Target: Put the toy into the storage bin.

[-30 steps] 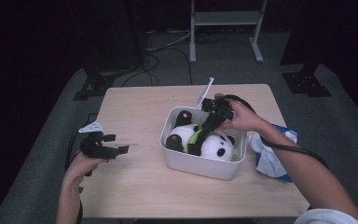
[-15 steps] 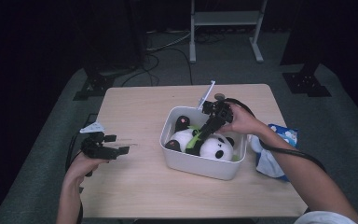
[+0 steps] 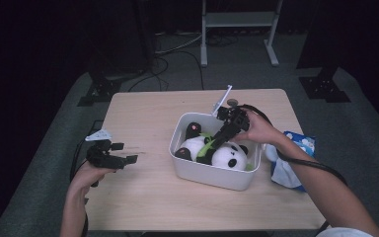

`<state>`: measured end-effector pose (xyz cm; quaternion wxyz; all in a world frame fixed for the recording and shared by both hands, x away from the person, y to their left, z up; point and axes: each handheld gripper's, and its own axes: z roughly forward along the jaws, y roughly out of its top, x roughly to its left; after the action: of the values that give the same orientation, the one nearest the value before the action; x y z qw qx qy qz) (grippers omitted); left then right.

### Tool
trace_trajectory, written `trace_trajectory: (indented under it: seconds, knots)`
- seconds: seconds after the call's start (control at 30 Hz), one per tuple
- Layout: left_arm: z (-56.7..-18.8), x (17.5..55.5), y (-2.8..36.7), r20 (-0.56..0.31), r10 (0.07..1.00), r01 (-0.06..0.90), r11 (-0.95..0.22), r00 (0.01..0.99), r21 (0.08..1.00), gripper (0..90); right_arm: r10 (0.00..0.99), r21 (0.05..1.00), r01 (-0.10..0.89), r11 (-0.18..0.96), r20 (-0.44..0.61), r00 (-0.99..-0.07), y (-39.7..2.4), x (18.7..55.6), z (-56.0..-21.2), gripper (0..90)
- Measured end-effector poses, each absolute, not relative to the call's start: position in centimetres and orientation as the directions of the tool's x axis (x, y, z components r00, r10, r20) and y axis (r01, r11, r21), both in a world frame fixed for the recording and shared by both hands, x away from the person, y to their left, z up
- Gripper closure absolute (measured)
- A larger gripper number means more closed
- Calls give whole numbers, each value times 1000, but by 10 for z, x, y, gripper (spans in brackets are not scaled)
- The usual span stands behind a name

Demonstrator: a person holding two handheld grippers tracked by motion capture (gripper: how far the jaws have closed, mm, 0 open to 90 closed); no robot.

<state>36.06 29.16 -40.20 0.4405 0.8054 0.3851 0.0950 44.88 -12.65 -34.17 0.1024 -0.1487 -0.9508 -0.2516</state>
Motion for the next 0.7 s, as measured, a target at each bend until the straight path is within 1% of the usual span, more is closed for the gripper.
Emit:
trace_trajectory:
  seconds: [0.1, 0.27, 0.7]
  knots:
    - [-402, 361, 291, -186, 703, 537, -318, 687, 781, 92, 232, 451, 340, 825, 278, -932, -128, 448, -343, 627]
    - [-403, 361, 290, -187, 701, 538, -320, 688, 780, 92, 239, 464, 352, 813, 286, -928, -133, 447, -341, 594]
    - [-402, 360, 289, -183, 701, 535, -323, 690, 780, 92, 267, 508, 379, 774, 280, -922, -151, 440, -327, 527]
